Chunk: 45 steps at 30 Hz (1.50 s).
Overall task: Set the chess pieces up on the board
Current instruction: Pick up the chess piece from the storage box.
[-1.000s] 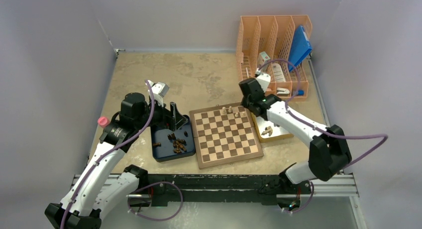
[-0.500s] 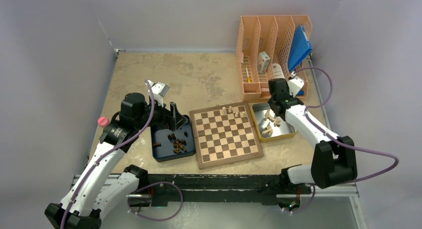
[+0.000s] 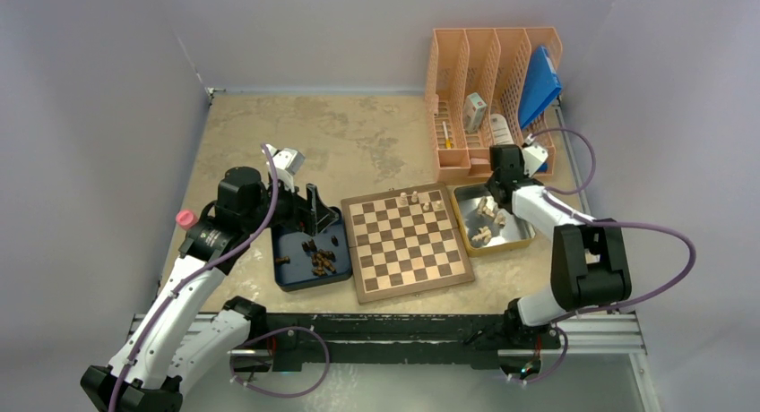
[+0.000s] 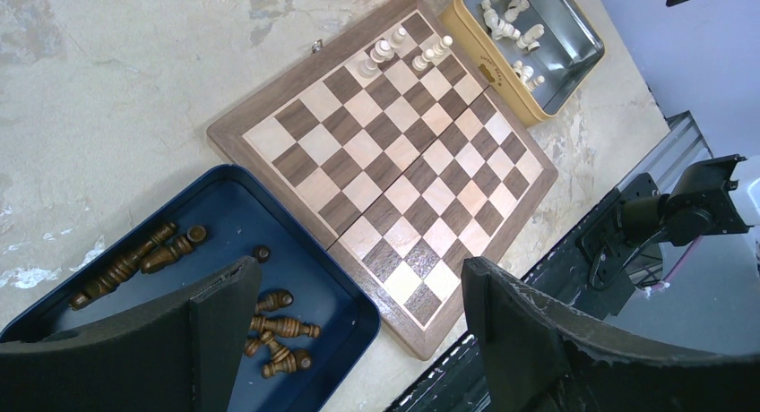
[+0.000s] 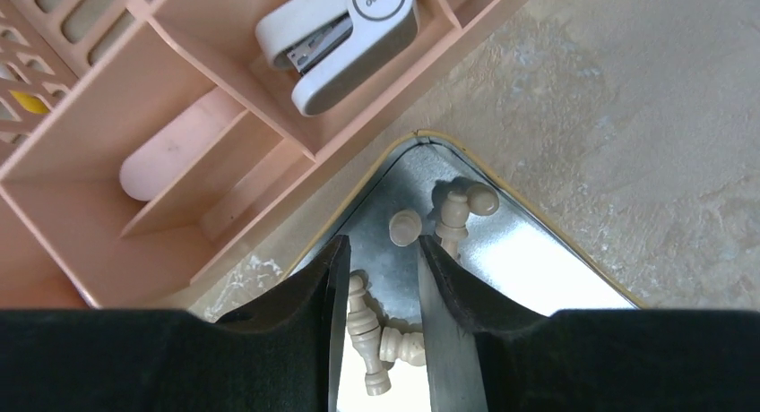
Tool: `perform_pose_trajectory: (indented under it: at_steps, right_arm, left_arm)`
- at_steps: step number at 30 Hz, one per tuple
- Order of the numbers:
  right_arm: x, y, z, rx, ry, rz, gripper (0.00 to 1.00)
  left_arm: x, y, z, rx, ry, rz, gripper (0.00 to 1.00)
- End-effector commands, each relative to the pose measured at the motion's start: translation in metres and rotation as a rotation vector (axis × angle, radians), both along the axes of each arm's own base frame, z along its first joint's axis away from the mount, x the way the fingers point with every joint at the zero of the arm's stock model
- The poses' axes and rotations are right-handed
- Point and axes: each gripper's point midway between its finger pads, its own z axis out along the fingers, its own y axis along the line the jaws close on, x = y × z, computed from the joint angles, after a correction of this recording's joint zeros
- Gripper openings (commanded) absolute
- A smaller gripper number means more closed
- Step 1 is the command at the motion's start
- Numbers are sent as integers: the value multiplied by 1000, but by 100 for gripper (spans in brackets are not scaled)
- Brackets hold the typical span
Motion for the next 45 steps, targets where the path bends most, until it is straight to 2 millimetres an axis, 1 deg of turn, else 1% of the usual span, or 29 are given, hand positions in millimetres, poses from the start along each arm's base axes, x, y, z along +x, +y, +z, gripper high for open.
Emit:
perform_pose_trajectory:
  at_steps: [1, 6, 10, 23, 39, 45]
  right_arm:
    - [4, -2, -4, 1, -13, 12, 35]
    - [2, -5, -7, 2, -4, 5, 34]
    - [5, -8, -10, 2, -14, 1, 34]
    - [9, -6, -19, 17, 6, 19, 30]
    - [10, -6, -22, 22, 14, 20, 26]
    - [10, -6, -22, 23, 16, 22, 22]
  left_arm:
    - [0, -3, 5, -17, -24, -9, 83]
    - [0, -3, 5, -17, -23, -11, 83]
    - [0, -3, 4, -16, -22, -10, 83]
    - [0, -3, 4, -15, -20, -9, 83]
    - [0, -3, 4, -15, -21, -9, 83]
    - [0, -3, 4, -15, -21, -9, 83]
